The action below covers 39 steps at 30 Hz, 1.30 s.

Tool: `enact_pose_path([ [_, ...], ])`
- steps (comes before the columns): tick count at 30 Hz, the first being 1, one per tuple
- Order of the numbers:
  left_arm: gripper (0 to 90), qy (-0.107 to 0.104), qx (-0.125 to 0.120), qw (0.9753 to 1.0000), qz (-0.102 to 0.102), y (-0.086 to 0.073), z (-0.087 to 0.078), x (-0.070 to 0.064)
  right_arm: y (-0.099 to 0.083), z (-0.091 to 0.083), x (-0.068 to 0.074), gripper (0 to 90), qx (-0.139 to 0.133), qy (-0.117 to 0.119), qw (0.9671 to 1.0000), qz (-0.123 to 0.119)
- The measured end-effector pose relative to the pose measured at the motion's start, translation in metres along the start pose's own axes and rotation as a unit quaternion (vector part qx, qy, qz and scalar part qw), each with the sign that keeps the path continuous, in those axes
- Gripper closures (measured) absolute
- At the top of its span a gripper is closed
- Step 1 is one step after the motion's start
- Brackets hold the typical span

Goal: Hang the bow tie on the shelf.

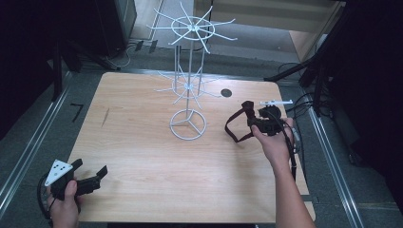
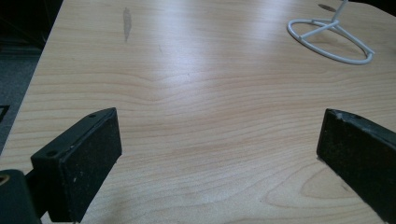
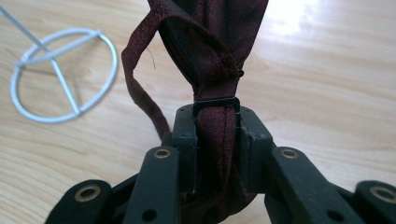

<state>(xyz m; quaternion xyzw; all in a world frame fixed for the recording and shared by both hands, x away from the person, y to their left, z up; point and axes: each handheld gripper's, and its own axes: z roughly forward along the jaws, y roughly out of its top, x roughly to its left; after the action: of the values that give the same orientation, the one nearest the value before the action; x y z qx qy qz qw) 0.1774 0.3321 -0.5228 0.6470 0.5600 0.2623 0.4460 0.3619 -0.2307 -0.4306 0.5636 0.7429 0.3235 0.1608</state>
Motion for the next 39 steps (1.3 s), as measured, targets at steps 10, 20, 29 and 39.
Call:
enact_pose_path([
  [10,0.4,0.000,0.000,1.0000,0.000,0.000,0.000,0.000,0.011,-0.008,0.013,73.4,-0.043,0.015,0.9989,-0.006],
  [20,0.4,0.000,0.000,1.0000,0.000,0.000,0.000,0.000,0.021,-0.015,0.025,73.3,-0.070,0.023,0.9972,-0.013],
  [29,0.4,-0.001,-0.001,1.0000,0.000,0.000,0.000,0.000,0.029,-0.020,0.034,73.3,-0.084,0.028,0.9959,-0.022],
  [39,0.4,-0.002,-0.002,1.0000,-0.001,0.000,0.000,0.000,0.036,-0.027,0.043,73.2,-0.108,0.031,0.9934,-0.023],
])
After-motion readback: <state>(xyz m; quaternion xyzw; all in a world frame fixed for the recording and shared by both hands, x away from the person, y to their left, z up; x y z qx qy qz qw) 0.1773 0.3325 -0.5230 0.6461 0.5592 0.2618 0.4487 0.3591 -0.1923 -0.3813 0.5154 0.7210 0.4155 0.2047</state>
